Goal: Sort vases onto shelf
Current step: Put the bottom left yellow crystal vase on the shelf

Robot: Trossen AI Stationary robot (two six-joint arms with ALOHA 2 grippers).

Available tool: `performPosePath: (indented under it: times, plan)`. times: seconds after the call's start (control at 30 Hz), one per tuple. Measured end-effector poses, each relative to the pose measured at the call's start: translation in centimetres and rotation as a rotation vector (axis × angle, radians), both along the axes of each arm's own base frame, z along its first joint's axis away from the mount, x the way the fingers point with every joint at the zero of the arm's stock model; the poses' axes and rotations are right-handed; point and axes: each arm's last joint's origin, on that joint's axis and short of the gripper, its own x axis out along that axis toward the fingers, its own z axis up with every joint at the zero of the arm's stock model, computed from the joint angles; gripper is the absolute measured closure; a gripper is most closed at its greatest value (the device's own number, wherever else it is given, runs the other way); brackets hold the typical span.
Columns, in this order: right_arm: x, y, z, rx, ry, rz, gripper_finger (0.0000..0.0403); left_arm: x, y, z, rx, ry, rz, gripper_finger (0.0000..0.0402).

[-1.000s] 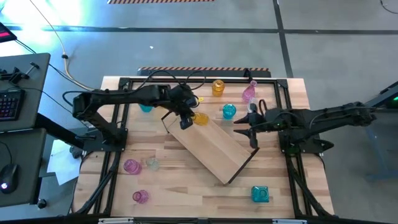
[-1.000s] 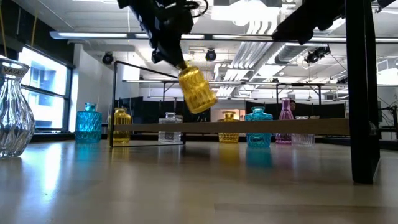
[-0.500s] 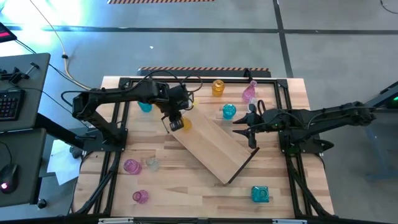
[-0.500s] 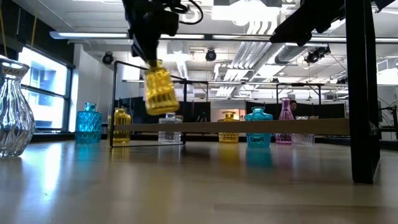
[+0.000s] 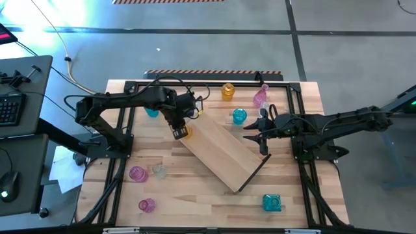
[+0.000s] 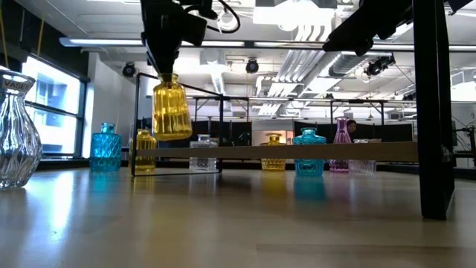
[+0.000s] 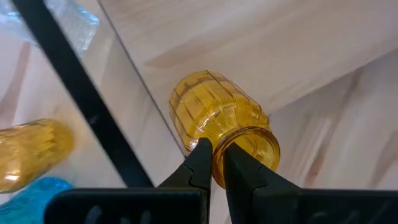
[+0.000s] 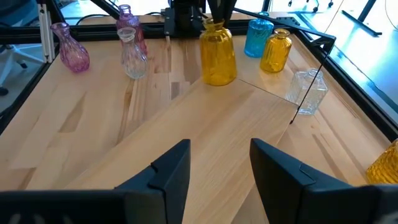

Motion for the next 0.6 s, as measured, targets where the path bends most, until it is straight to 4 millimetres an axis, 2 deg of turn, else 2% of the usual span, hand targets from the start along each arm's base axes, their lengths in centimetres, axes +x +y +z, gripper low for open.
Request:
performPosePath:
  times: [0.2, 0.6]
  plan:
    - [0.0, 0.0, 0.0, 0.013, 0.0, 0.009, 0.0247, 0.0, 0.1, 0.0, 0.003, 0.0, -0.004, 0.0392]
    - [0.0, 0.0, 0.0, 0.016, -0.001, 0.011, 0.0247, 1.6, 0.1, -2.0, -0.024, 0.06, -0.027, 0.0392]
